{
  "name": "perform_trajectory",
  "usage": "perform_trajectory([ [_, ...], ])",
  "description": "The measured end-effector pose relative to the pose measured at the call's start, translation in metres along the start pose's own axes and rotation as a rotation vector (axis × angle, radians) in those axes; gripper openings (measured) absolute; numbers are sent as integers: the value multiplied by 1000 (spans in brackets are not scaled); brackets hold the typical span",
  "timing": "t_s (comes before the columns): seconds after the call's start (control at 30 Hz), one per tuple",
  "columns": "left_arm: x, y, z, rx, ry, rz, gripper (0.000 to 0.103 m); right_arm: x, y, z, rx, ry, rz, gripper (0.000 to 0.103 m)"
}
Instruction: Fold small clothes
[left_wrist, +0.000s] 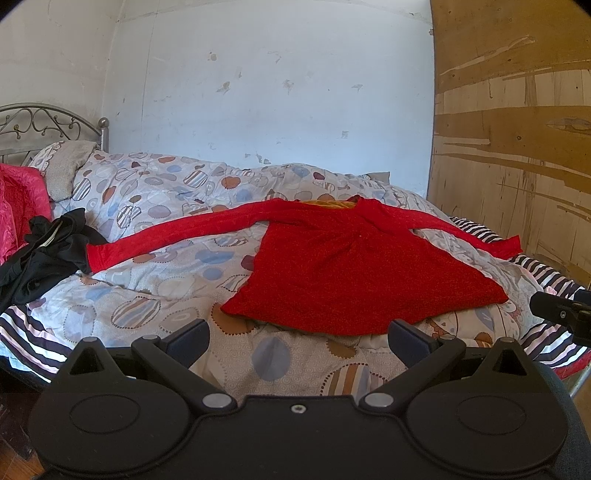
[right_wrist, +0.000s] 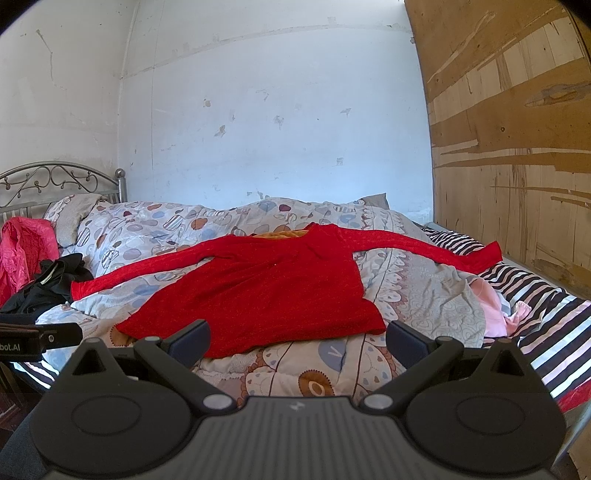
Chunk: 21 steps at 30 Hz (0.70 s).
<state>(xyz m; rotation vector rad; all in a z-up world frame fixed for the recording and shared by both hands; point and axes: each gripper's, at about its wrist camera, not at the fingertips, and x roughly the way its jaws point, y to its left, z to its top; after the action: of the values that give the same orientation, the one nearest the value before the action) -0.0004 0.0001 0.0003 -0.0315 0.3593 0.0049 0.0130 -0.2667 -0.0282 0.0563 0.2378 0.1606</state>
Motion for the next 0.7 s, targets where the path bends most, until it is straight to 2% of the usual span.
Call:
perform_trajectory([
  [0.47,1,3,-1,3,14,3,102,2,1,2,8,10,1,103],
  [0.7,34,6,17,12,59,37,102,29,-5,18,31,80,1,103],
])
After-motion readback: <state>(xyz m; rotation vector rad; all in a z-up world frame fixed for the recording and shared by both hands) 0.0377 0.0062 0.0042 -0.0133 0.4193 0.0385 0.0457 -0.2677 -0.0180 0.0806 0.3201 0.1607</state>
